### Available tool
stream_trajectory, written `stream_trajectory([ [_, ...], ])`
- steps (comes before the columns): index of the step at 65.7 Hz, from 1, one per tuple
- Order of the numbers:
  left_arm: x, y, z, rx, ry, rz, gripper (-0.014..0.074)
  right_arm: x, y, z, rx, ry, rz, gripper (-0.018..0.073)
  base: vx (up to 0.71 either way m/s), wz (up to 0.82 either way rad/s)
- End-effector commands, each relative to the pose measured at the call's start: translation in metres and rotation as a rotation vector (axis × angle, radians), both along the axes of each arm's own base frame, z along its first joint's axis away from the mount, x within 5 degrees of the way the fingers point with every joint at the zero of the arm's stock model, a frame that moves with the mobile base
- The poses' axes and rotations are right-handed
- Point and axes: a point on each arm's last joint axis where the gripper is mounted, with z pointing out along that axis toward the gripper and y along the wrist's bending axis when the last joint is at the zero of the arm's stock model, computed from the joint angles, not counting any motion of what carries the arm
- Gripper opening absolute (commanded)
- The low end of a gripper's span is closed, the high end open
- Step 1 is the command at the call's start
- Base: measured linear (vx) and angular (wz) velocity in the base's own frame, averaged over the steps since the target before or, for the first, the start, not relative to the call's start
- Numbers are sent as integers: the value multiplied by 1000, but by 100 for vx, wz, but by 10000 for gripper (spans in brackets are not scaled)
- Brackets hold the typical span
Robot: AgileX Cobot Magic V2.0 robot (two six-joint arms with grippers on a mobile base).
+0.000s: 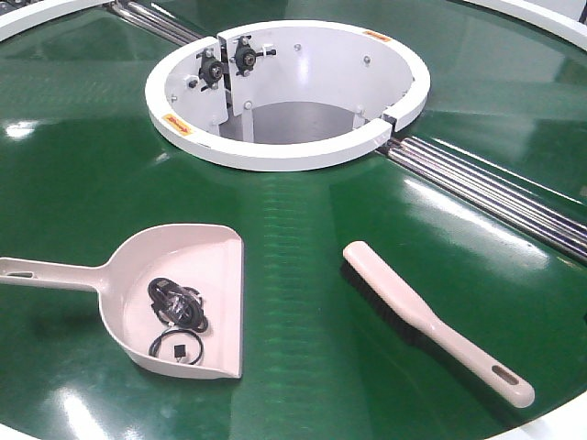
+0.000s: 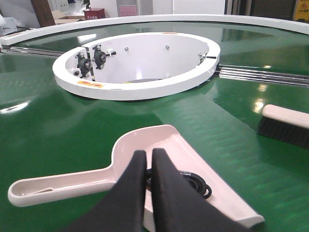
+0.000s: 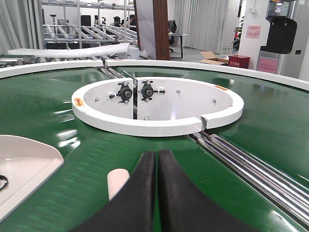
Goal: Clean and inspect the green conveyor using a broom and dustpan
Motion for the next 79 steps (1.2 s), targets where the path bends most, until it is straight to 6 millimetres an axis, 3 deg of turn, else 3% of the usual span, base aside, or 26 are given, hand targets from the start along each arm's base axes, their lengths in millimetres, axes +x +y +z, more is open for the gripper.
stream_trajectory([
  [1, 2, 1, 12, -44, -95, 13, -7, 0, 0, 16, 26, -99, -3, -8, 0, 0],
  [14, -3, 10, -6, -149, -169, 109, -6, 0, 0, 16, 26, -99, -3, -8, 0, 0],
  [27, -16, 19, -49, -231, -235, 191, -6, 0, 0, 16, 26, -99, -3, -8, 0, 0],
  [58, -25, 13, -55, -168, -197, 78, -6, 0, 0, 16, 25, -98, -3, -8, 0, 0],
  [79, -24, 17, -55, -122, -205, 149, -6, 0, 0, 16, 25, -98, -3, -8, 0, 0],
])
